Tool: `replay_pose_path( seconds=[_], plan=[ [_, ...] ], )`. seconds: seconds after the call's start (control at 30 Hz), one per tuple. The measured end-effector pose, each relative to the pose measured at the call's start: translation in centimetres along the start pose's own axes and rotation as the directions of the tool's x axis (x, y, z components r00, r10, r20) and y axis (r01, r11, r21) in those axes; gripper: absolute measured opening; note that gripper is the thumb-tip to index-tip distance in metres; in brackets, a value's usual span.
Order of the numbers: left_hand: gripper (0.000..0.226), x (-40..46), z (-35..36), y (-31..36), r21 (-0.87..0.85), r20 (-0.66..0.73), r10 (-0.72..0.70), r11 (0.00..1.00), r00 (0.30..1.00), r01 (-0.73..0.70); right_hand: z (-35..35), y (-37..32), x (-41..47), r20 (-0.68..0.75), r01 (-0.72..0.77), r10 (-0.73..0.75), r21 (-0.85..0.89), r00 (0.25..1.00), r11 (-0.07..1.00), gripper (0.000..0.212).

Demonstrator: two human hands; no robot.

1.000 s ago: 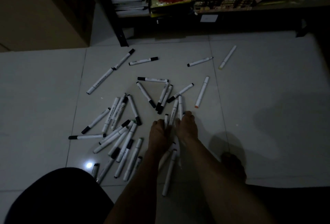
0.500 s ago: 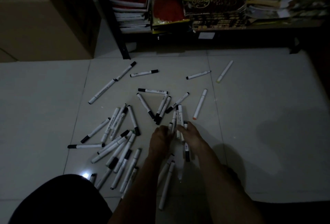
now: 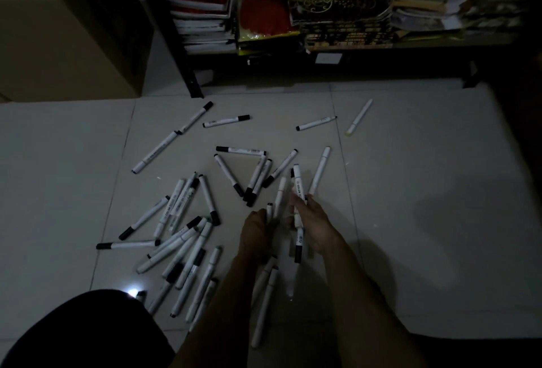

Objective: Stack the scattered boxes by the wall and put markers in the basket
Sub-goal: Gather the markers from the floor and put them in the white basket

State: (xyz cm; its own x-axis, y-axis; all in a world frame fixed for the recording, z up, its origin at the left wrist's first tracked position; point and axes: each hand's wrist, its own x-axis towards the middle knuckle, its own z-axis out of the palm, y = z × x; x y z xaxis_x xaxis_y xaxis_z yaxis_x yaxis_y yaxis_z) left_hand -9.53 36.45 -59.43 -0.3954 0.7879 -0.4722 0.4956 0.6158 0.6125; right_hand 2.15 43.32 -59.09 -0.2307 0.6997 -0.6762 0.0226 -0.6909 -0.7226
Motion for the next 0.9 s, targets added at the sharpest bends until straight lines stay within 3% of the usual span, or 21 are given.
replay_pose_path(
  seconds=[0.07, 0.2, 0.47, 0.73, 0.9],
  plan=[
    [0.026, 0.2, -0.5, 0.3, -0.084, -0.002, -0.003, 0.996, 1.0, 0.003, -0.1, -0.2, 0.0, -0.024, -0.003, 0.002, -0.021, 1.0, 1.0, 0.038],
    [0.027, 0.1, -1.5, 1.4, -0.227, -0.063, 0.05, 0.972, 0.997, -0.063, 0.1, -0.7, -0.3, -0.049, 0.028, -0.027, 0.025, 0.998, 0.999, 0.024],
    [0.031, -0.2, -4.6, 5.4, -0.382, -0.157, 0.111, 0.91, 0.981, -0.164, 2.0, -4.1, -0.5, -0.024, 0.068, -0.066, 0.075, 0.998, 0.995, 0.021],
    [0.024, -9.8, -18.7, 17.9, -0.544, -0.27, 0.069, 0.812, 0.96, -0.211, 5.2, -21.0, -14.2, 0.118, 0.125, -0.121, -0.024, 0.986, 0.992, 0.029],
    [0.031, -17.9, -30.5, 30.1, -0.626, -0.207, 0.047, 0.761, 0.977, -0.169, 7.6, -36.1, -26.9, 0.161, 0.133, -0.137, 0.04, 0.977, 0.99, 0.029]
  ],
)
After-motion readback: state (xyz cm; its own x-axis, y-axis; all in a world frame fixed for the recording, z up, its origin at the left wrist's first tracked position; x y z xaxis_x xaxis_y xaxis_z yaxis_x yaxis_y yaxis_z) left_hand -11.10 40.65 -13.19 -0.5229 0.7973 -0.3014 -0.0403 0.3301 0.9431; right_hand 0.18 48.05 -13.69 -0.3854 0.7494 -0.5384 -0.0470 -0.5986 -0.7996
